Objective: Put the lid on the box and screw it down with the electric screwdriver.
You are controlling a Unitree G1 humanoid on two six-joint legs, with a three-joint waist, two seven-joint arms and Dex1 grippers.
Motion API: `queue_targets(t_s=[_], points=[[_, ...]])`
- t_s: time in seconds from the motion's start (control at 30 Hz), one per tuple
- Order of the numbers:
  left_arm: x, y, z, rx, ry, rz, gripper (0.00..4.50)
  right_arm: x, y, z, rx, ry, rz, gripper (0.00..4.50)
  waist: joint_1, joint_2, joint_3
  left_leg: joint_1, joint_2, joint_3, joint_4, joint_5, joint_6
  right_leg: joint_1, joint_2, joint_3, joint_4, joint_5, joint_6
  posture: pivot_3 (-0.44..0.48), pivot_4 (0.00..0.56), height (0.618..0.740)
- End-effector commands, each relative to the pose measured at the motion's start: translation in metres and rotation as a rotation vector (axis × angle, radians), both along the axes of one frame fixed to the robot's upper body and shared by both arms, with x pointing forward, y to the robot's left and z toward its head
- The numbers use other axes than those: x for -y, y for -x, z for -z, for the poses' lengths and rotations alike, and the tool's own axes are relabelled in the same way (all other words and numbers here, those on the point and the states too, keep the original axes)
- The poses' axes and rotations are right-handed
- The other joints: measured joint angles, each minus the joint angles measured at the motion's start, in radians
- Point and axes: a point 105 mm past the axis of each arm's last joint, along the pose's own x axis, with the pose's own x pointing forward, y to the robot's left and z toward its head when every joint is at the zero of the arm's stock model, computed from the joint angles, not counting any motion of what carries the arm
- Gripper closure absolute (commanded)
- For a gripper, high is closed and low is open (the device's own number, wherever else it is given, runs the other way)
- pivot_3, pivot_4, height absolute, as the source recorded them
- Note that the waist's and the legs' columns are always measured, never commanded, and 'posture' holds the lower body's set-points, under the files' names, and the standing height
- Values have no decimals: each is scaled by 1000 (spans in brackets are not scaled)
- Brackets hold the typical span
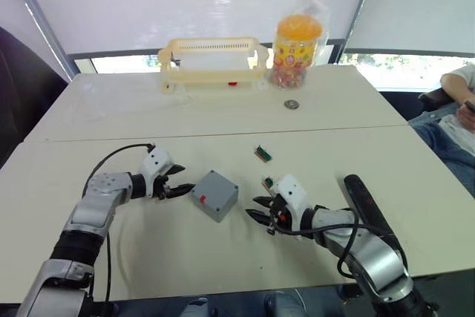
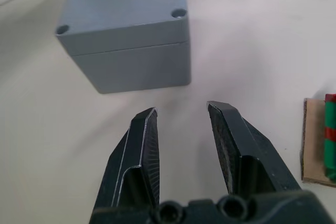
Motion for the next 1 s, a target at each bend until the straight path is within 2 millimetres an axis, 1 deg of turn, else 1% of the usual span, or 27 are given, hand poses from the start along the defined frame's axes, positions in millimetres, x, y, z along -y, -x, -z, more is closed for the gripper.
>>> queue_targets(t_s=[0.03, 0.23, 0.33, 0.43, 0.67, 0.8, 1.0], points=[[3, -4, -9, 40, 0, 26, 993, -6, -1, -9, 28, -24, -21, 2887, 0, 0, 0, 0, 0, 0, 0, 0, 0, 0, 0, 0, 0, 0, 0, 0, 150, 740], [17, -4, -9, 39, -4, 85, 993, -15, -2, -7, 24, -34, -31, 2887, 1, 0, 0, 0, 0, 0, 0, 0, 0, 0, 0, 0, -1, 0, 0, 0, 150, 740], [25, 2, -7, 28, -2, 134, 993, -20, 0, -4, 14, -34, -44, 2887, -1, 0, 0, 0, 0, 0, 0, 0, 0, 0, 0, 0, -1, 0, 0, 0, 150, 740], [28, 6, -8, 23, -2, 155, 993, -23, -2, 0, 5, -27, -44, 2887, -1, 0, 0, 0, 0, 0, 0, 0, 0, 0, 0, 0, -1, 0, 0, 0, 150, 740], [35, 18, -6, 4, -14, 186, 993, -28, -8, 1, 4, -33, -40, 2887, -1, 0, 0, 0, 0, 0, 0, 0, 0, 0, 0, 0, -1, 0, 0, 0, 150, 740], [39, 26, -1, -13, -19, 204, 993, -27, -14, -1, 20, -33, -25, 2887, -1, 0, 0, 0, 0, 0, 0, 0, 0, 0, 0, 0, -1, 0, 0, 0, 150, 740], [45, 36, 1, -30, -1, 214, 993, -21, -17, -2, 25, -24, -20, 2887, 0, 0, 0, -1, 1, 0, 0, 0, 0, 0, 0, 0, -1, 0, 0, 0, 150, 740]])
